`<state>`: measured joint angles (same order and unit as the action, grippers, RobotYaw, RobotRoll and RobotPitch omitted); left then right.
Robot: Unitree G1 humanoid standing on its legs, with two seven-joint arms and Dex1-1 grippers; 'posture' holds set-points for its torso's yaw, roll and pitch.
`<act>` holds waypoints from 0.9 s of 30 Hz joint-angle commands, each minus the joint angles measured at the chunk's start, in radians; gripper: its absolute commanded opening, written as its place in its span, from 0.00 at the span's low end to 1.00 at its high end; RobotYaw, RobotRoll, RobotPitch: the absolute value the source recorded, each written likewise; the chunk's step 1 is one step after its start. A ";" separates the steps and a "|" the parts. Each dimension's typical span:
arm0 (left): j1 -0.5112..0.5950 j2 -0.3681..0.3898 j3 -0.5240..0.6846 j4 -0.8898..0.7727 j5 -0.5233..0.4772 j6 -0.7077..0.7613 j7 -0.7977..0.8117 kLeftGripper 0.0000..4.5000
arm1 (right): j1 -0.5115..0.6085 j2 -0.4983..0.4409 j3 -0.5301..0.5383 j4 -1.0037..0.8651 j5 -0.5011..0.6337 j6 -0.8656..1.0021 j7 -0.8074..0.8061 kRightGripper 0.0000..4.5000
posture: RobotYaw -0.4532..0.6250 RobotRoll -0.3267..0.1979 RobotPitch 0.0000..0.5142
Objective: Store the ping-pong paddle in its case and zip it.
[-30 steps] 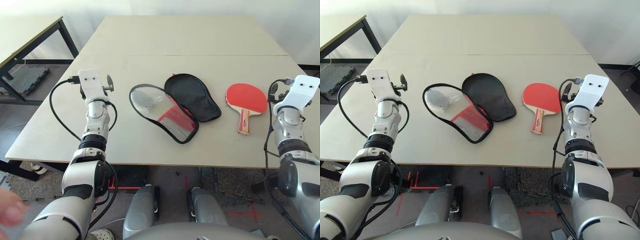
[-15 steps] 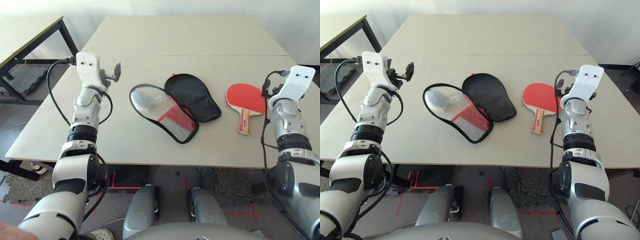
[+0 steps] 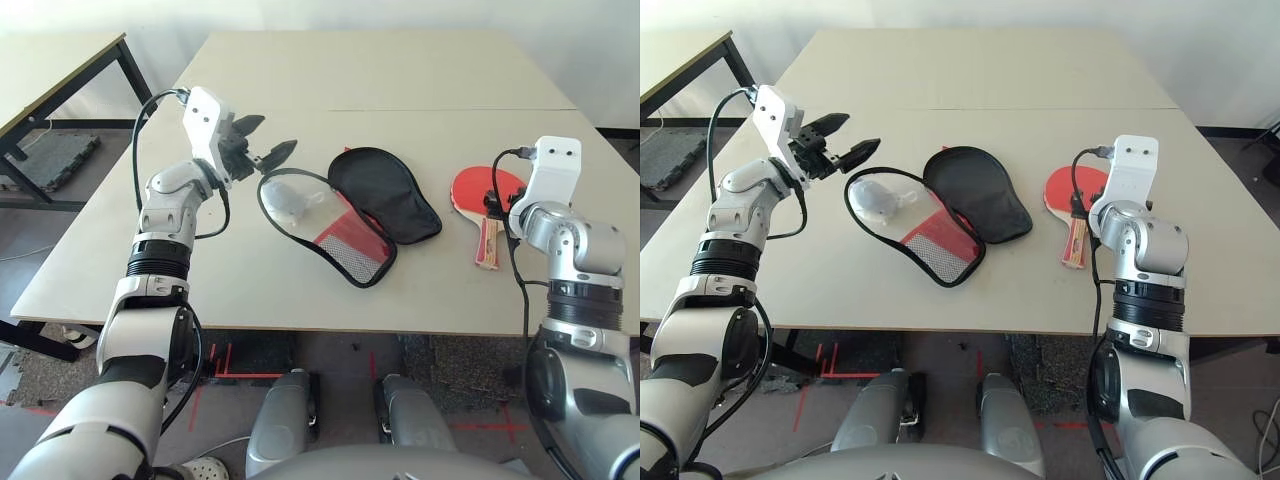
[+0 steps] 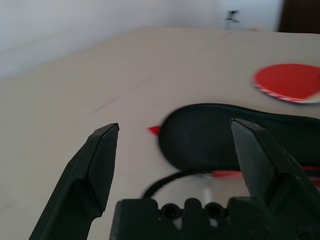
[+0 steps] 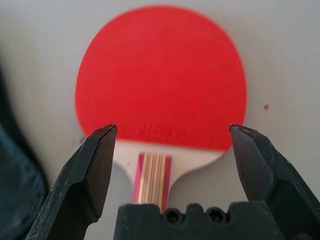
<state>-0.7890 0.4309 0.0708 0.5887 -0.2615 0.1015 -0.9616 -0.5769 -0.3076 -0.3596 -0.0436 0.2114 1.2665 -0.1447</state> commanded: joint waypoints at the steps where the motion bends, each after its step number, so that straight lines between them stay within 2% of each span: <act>1: 0.021 0.018 -0.029 -0.053 -0.019 0.054 -0.075 1.00 | 0.018 0.008 -0.011 -0.037 -0.006 0.082 0.008 1.00 | 0.45 0.62 0.17; 7: 0.017 0.023 -0.034 -0.098 -0.029 0.098 -0.104 1.00 | 0.044 0.056 -0.037 -0.109 -0.012 0.168 0.015 1.00 | 0.47 0.62 0.19; 22: 0.024 0.029 -0.061 -0.138 -0.036 0.166 -0.168 1.00 | 0.097 0.099 -0.036 -0.070 -0.052 0.140 0.030 1.00 | 0.48 0.62 0.20; 25: 0.032 0.033 -0.066 -0.153 -0.042 0.183 -0.182 1.00 | 0.098 0.097 -0.028 -0.059 -0.058 0.127 0.034 0.87 | 0.48 0.62 0.20; 27: 0.039 0.036 -0.067 -0.161 -0.039 0.186 -0.187 1.00 | 0.099 0.101 -0.027 -0.057 -0.063 0.124 0.036 0.71 | 0.48 0.62 0.20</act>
<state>-0.7671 0.4519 0.0175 0.4464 -0.2916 0.2769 -1.1332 -0.4939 -0.2146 -0.3845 -0.1180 0.1543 1.3884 -0.1141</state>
